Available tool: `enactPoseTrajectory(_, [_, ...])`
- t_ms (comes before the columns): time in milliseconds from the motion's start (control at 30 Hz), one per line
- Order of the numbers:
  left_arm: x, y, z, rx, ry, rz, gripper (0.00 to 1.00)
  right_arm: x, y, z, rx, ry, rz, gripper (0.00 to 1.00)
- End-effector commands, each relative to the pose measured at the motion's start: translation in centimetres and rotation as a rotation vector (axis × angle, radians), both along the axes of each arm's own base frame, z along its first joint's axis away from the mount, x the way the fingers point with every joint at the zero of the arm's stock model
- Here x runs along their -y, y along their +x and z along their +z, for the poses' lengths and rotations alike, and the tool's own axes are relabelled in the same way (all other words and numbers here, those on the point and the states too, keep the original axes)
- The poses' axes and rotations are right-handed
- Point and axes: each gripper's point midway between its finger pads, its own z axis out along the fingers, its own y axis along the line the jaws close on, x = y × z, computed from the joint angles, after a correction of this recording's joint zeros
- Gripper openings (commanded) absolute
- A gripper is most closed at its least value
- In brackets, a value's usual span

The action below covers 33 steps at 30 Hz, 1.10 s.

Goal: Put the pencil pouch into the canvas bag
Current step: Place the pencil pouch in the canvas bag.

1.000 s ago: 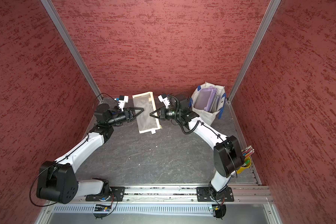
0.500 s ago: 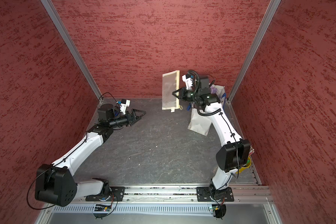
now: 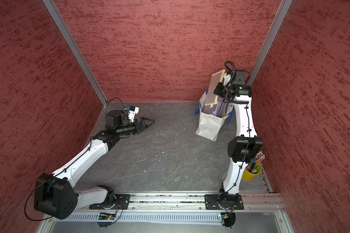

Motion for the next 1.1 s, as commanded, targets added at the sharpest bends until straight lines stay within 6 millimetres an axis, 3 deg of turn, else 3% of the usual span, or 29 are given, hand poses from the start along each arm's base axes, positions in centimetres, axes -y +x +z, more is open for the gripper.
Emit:
enactPoseTrajectory(0, [0.0,-0.2,0.1,0.027,0.013,0.002,1.00,1.3,-0.8,-1.9,-0.058,-0.077,-0.023,0.00])
enactPoseTrajectory(200, [0.3,0.3,0.1,0.026,0.012,-0.005,1.00,1.4,-1.3,-5.9,-0.128,-0.074,-0.027,0.00])
enactPoseTrajectory(467, [0.9,0.6,0.1,0.023,0.015,-0.018,1.00,1.8,-2.6,-9.1,-0.176,-0.070,-0.062,0.00])
enactPoseTrajectory(767, [0.9,0.3,-0.3,0.014,0.018,-0.016,1.00,2.3,-3.1,-8.0,-0.152,-0.088,-0.096,0.01])
enactPoseTrajectory(900, [0.9,0.3,-0.2,0.014,0.019,-0.015,1.00,2.6,-3.3,-6.6,-0.131,-0.109,-0.107,0.24])
enactPoseTrajectory(1067, [0.9,0.3,-0.1,0.019,0.017,-0.015,1.00,3.6,-3.8,-4.8,-0.116,-0.182,-0.130,0.38])
